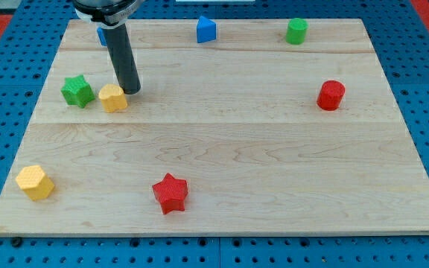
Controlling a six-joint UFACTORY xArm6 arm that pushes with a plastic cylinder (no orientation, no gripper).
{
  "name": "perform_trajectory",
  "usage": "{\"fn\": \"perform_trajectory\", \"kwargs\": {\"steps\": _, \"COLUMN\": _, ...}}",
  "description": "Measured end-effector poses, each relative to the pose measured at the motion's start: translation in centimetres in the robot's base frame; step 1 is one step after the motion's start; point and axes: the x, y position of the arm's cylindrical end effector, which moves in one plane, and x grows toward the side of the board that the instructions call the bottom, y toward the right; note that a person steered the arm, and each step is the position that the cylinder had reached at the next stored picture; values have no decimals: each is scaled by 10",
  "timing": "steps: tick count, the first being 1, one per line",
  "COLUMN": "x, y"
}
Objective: Push the yellow hexagon at the bottom of the green star
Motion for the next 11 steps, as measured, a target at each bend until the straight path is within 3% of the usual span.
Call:
{"fn": "perform_trajectory", "kwargs": {"steps": 1, "x": 26, "y": 14}}
{"fn": "perform_trajectory", "kwargs": {"steps": 2, "x": 45, "y": -22}}
{"fn": "perform_trajectory", "kwargs": {"steps": 3, "x": 34, "y": -25}}
{"fn": "perform_trajectory", "kwargs": {"steps": 5, "x": 189, "y": -20}}
{"fn": "perform_trajectory", "kwargs": {"steps": 6, "x": 203, "y": -109}}
{"fn": "perform_trajectory", "kwargs": {"steps": 7, "x": 213, "y": -147}}
{"fn": "perform_trajectory", "kwargs": {"steps": 10, "x": 98, "y": -145}}
{"fn": "perform_trajectory", "kwargs": {"steps": 11, "x": 87, "y": -107}}
